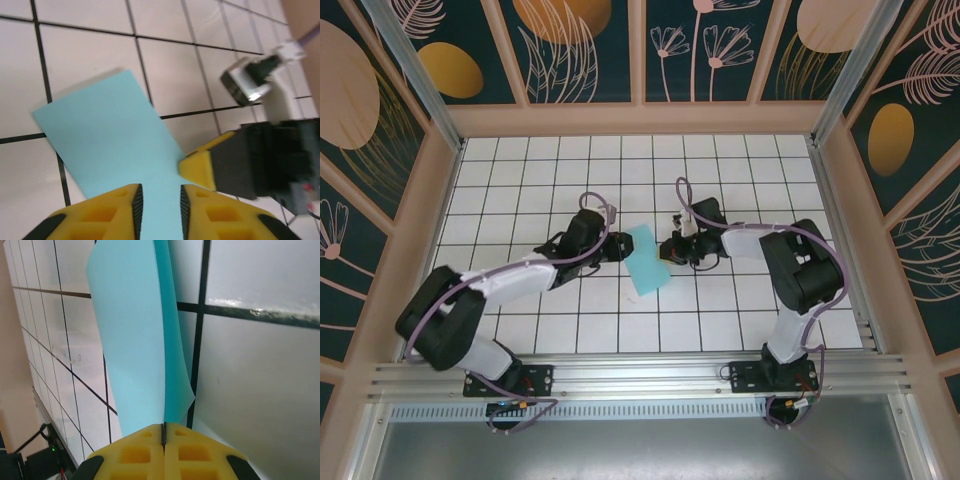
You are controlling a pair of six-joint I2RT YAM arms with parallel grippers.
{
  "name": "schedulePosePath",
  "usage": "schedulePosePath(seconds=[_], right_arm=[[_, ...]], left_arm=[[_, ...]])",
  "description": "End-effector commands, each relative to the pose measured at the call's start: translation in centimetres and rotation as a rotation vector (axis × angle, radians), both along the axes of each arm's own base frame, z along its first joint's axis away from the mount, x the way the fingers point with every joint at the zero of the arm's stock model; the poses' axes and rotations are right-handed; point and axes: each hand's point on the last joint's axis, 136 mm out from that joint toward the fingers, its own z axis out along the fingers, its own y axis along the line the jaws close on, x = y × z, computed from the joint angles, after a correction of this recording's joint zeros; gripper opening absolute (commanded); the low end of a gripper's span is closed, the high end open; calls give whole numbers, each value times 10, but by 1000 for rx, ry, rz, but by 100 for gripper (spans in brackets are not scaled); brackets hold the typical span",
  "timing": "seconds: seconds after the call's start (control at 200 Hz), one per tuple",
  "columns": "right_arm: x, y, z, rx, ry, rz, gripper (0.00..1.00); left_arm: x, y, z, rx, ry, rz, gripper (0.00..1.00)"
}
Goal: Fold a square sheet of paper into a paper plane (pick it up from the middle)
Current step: Third fold the triangle at the center of the table.
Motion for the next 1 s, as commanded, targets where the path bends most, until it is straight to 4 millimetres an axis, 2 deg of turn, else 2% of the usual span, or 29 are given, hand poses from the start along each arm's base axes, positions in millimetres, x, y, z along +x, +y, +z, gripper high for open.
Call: schedulePosePath(seconds=[0.0,0.245,0.36,0.455,0.695,0.801,0.901,0.951,0.966,0.996], right_arm=[[0,-2,14,26,-11,-59,0],[-2,-7,21,38,19,-148,0],[-3,-4,19,43,38,-172,0],[-2,-4,17,31,44,-190,0],[-4,0,11,26,62,-194,0],[-4,1,11,26,60,-190,0],[-4,2,11,28,62,-190,0],[-4,2,10,27,60,-189,0],[-4,2,11,27,59,-189,0],[-5,2,10,24,60,-190,0]], left_arm=[[-13,0,4,41,-85,-35,33],[-55,-21,-8,240,-201,-198,45],[-72,-42,-17,336,-233,-272,51],[-79,-57,-24,379,-245,-293,54],[-83,-79,-42,488,-273,-327,61],[-84,-86,-44,505,-280,-347,64],[-78,-83,-51,559,-283,-326,67],[-75,-84,-49,566,-291,-315,68],[-75,-83,-58,586,-282,-318,67],[-73,-83,-59,592,-281,-309,66]])
